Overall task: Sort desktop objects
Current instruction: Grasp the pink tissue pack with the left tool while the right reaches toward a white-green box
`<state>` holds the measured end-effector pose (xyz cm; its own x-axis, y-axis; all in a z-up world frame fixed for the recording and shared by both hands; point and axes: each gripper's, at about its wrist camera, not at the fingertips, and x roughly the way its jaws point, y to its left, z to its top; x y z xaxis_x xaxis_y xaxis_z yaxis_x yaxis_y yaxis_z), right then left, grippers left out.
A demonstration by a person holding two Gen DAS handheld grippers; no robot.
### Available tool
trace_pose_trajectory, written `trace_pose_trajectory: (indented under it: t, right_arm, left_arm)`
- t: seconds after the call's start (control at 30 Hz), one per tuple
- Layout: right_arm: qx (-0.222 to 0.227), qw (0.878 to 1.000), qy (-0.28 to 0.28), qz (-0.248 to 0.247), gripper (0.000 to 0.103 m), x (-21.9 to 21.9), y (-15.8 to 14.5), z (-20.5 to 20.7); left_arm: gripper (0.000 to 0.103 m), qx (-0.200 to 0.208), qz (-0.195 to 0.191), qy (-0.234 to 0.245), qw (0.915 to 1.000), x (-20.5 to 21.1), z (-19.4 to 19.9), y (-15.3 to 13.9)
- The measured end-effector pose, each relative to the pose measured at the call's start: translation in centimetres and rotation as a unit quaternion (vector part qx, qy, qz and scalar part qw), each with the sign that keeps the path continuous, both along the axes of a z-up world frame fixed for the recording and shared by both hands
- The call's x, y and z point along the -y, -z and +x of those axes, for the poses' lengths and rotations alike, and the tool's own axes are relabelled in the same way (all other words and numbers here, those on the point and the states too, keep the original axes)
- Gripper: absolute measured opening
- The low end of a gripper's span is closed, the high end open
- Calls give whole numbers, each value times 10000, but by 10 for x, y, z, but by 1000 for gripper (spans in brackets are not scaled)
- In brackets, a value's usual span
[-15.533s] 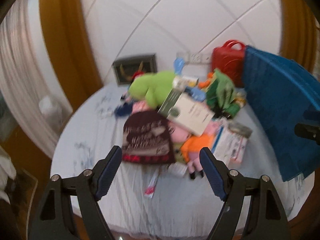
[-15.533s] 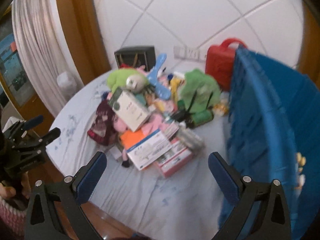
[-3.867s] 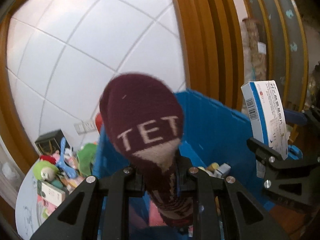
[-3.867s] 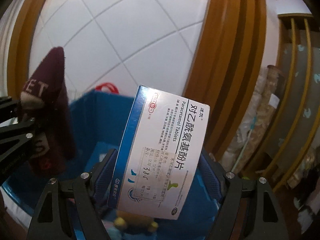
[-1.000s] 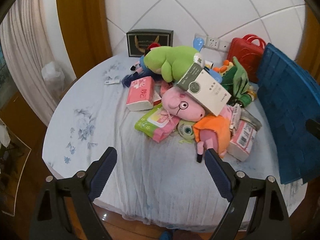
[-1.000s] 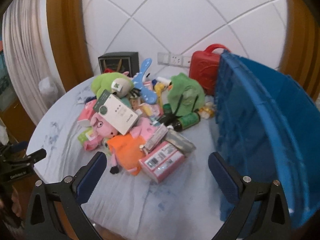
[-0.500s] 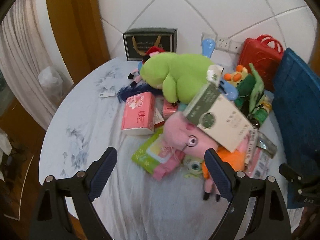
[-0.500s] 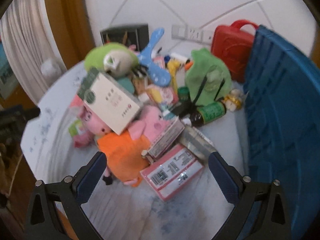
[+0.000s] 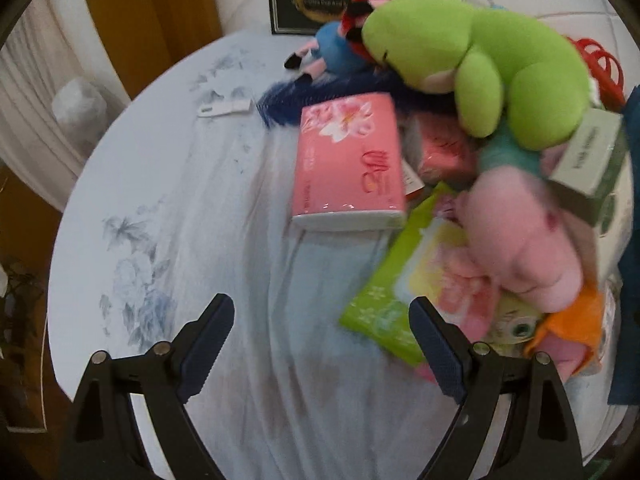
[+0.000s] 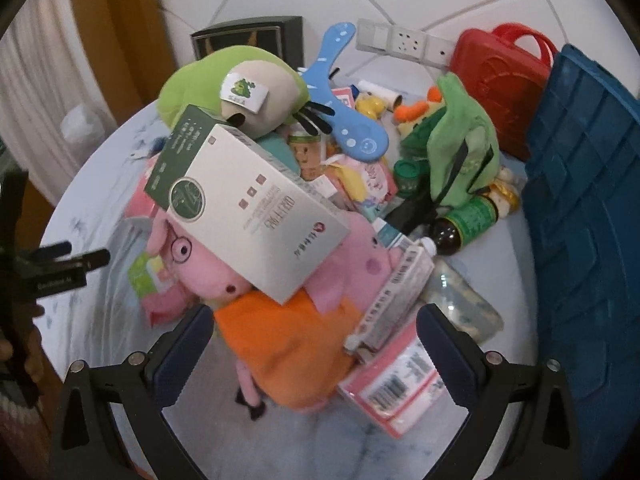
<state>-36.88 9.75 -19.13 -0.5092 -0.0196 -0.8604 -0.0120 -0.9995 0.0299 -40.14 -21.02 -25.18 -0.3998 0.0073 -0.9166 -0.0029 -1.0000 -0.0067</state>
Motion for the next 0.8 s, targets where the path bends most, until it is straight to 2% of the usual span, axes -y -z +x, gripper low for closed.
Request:
trace_pose_trajectory:
  t: [0.17, 0.3, 0.47, 0.57, 0.67, 0.73, 0.8]
  right_arm:
    - [124, 9993, 345, -96, 103, 9, 12, -14]
    - [128, 9984, 540, -116, 103, 7, 11, -23]
    - [98, 9981, 590, -174, 103, 1, 6, -35]
    - [30, 9984, 529, -207, 103, -4, 0, -43]
    - [87, 9991, 287, -312, 103, -4, 1, -54]
    - [187, 9993, 130, -308, 103, 0, 9, -65]
    - [252, 9986, -9, -467, 103, 5, 18, -74]
  left_arm:
    - [90, 223, -2, 165, 9996, 14, -18, 14]
    - [90, 134, 161, 287, 9994, 16, -35, 5]
    - [90, -47, 250, 490, 9985, -5, -71, -6]
    - [90, -71, 230, 563, 9981, -21, -94, -4]
    - [90, 156, -188, 559, 9981, -35, -119, 19]
    - [91, 499, -365, 561, 9965, -34, -128, 40]
    - [91, 367, -448, 557, 9968, -24, -120, 42]
